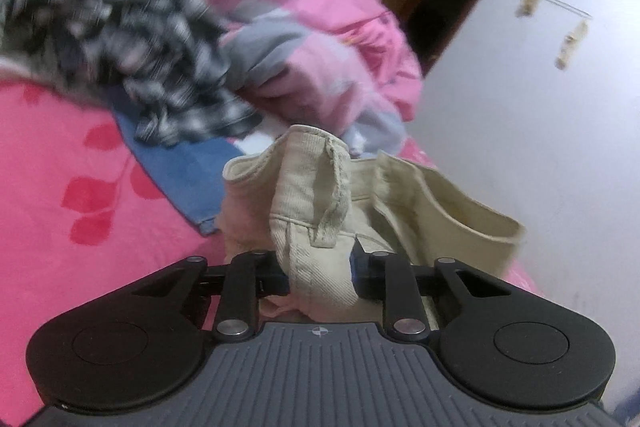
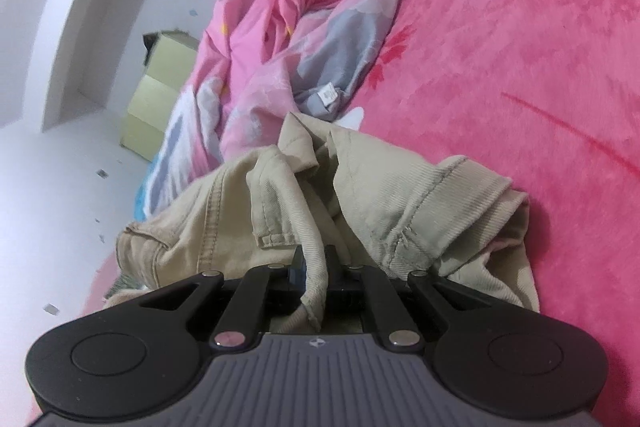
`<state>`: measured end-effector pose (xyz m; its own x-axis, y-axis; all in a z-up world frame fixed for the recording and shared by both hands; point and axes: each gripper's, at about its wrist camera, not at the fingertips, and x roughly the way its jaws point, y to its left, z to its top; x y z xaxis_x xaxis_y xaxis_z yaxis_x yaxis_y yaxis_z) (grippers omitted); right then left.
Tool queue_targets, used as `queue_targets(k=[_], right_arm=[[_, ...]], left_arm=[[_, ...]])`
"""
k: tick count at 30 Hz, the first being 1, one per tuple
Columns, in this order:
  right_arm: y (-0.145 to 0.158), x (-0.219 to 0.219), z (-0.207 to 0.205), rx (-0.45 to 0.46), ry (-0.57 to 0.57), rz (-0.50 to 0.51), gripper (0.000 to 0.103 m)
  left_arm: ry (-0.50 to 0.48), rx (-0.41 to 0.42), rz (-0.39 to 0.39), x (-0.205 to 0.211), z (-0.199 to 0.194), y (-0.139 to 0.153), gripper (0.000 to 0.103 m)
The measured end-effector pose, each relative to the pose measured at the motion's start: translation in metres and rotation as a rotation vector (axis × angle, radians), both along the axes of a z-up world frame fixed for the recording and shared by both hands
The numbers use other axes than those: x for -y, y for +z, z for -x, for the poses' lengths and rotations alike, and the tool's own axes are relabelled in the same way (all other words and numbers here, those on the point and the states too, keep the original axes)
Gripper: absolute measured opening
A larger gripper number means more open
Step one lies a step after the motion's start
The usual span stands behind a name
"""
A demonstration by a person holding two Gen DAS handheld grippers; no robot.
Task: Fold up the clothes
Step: 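Grasp the trouser waistband with the left tool while the right tool holds another part, then lift the trousers with the right tool while the left tool opens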
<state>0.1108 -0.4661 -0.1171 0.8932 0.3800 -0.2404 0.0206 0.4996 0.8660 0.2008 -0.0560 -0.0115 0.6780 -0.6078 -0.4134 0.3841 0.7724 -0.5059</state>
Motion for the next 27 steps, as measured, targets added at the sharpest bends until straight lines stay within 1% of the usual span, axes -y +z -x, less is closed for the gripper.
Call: queue_targets(k=[8,9,12,14,16,18,23,24,26,27], right_arm=[[0.001,0.002,0.002,0.053,0.032,-0.033,0.008],[0.002,0.001,0.001,0.055,0.04,-0.029,0.008],[0.004,-0.003,-0.001,0.063,0.065,-0.014,0.009],[0.006,-0.006,-0.001,0.064,0.08,0.002,0.009],[0.007,-0.008,-0.002,0.058,0.089,0.017,0.01],[0.008,-0.01,-0.003,0.048,0.092,0.03,0.01],[0.013,-0.016,-0.004,0.015,0.086,0.09,0.01],[0.017,-0.019,-0.003,0.005,0.084,0.115,0.01],[0.028,-0.026,-0.002,-0.013,0.084,0.184,0.014],[0.035,-0.03,-0.001,-0.021,0.083,0.226,0.015]], left_arm=[[-0.005,0.057,0.024,-0.029,0.088,0.026,0.022],[-0.007,0.062,0.016,-0.031,0.099,0.026,0.022],[0.009,0.055,-0.045,-0.035,0.126,0.019,0.022],[0.019,0.033,-0.101,-0.034,0.133,0.005,0.023],[0.037,-0.03,-0.15,-0.031,0.127,-0.012,0.023],[0.051,-0.068,-0.151,-0.03,0.119,-0.024,0.025],[0.063,-0.047,-0.189,-0.026,0.113,-0.019,0.03],[0.064,-0.042,-0.196,-0.026,0.113,-0.018,0.031],[0.062,-0.047,-0.191,-0.028,0.113,-0.017,0.036],[0.061,-0.049,-0.188,-0.029,0.113,-0.016,0.04]])
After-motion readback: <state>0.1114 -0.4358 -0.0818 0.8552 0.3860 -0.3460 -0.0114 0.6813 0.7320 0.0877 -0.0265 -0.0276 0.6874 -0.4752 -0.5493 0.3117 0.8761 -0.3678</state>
